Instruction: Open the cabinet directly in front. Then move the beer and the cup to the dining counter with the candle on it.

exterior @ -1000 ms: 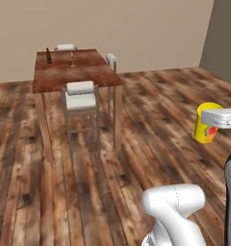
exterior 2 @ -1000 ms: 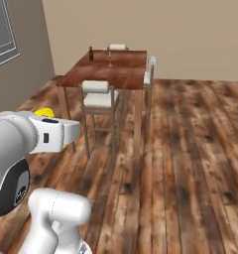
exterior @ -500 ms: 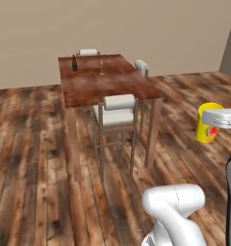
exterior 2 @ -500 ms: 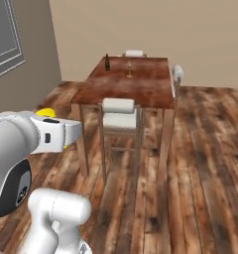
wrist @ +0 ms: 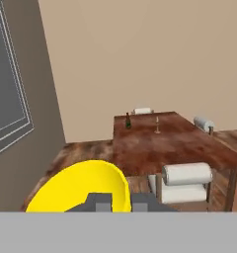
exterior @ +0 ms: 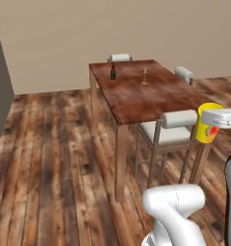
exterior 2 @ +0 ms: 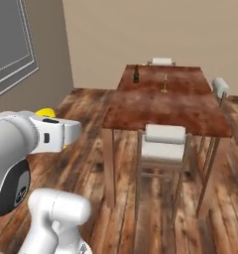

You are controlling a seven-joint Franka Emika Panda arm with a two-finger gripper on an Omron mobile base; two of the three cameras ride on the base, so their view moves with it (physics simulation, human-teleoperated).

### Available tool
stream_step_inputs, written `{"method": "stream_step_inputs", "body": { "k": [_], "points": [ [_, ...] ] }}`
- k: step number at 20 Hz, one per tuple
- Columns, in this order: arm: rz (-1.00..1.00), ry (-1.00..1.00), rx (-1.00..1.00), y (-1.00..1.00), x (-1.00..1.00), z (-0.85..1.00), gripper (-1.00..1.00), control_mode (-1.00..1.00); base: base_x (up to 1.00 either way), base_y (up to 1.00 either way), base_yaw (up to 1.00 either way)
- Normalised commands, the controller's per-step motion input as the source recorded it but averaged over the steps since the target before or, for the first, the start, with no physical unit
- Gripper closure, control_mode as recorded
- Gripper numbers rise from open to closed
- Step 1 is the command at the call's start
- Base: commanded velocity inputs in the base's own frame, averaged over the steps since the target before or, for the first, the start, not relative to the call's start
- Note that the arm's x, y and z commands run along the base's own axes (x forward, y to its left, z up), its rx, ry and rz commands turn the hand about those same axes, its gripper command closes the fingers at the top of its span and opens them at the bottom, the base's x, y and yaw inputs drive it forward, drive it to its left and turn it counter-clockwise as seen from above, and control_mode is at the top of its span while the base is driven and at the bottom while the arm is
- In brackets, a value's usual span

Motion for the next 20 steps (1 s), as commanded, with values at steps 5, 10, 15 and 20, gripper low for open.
{"method": "stream_step_inputs", "body": {
  "k": [5,10,15,20],
  "points": [
    [0.00,0.00,0.00,0.00,0.00,0.00,1.00,1.00,0.87,1.00,0.03],
    [0.00,0.00,0.00,0.00,0.00,0.00,1.00,1.00,0.84,1.00,0.04],
    [0.00,0.00,0.00,0.00,0.00,0.00,1.00,1.00,1.00,1.00,0.01],
    [0.00,0.00,0.00,0.00,0.00,0.00,1.00,1.00,1.00,0.80,-0.04]
  ]
}}
